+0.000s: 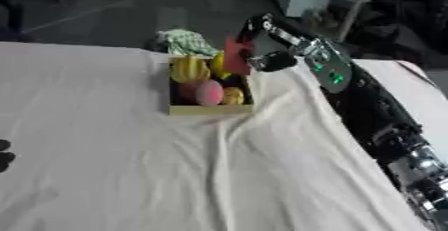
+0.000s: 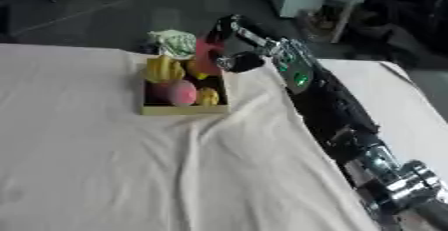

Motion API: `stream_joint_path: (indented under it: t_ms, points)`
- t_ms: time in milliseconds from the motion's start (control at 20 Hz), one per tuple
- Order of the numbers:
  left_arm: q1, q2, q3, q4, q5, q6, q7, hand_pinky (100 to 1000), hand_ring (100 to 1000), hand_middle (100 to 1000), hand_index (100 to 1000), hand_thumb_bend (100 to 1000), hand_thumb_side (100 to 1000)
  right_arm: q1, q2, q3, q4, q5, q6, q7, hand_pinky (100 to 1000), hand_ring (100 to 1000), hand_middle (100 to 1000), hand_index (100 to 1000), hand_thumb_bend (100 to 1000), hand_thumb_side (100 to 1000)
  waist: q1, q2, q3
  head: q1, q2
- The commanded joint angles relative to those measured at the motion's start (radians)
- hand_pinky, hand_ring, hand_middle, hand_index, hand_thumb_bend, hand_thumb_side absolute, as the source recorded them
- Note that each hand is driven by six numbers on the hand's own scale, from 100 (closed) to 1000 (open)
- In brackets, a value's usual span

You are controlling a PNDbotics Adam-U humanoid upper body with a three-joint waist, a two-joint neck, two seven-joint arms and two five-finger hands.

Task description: Pick up objects on the table and place them in the box.

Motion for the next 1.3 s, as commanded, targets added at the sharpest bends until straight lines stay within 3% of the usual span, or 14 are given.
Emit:
stream_joint_path:
  t_ms: [50, 500, 750, 1050, 1300]
  points:
    - [-0.014, -0.001, 0.004, -0.018, 0.004, 0.002, 0.000, 842, 773, 739, 919, 100, 854, -0.021, 0.002, -0.001, 0.014, 0.036, 0.010, -0.052, 702, 665, 498, 687, 100, 206, 0.008, -0.013, 0.002, -0.007, -0.014]
    - [-0.013, -0.007, 0.002, -0.018, 0.002, 0.005, -0.003, 844, 774, 739, 920, 100, 858, -0.015, 0.040, 0.057, 0.073, 0.156, -0.003, -0.185, 728, 739, 664, 845, 100, 200, 0.014, -0.011, 0.009, -0.016, -0.011]
    - [-0.010, -0.008, 0.002, -0.018, 0.000, 0.009, -0.003, 845, 774, 739, 920, 100, 864, -0.015, 0.038, 0.065, 0.104, 0.210, -0.028, -0.199, 750, 768, 725, 892, 100, 199, 0.015, -0.012, 0.006, -0.016, -0.011]
    - [-0.008, -0.008, 0.003, -0.018, -0.001, 0.012, -0.001, 847, 774, 738, 920, 100, 864, -0.012, 0.018, 0.054, 0.118, 0.198, -0.031, -0.155, 769, 786, 760, 923, 100, 198, 0.014, -0.014, 0.001, -0.013, -0.012]
    - [-0.005, -0.008, 0.004, -0.018, -0.002, 0.015, 0.000, 847, 774, 738, 920, 100, 867, 0.002, -0.004, 0.039, 0.090, 0.131, -0.052, -0.139, 781, 797, 782, 930, 100, 216, 0.013, -0.017, -0.006, -0.010, -0.012]
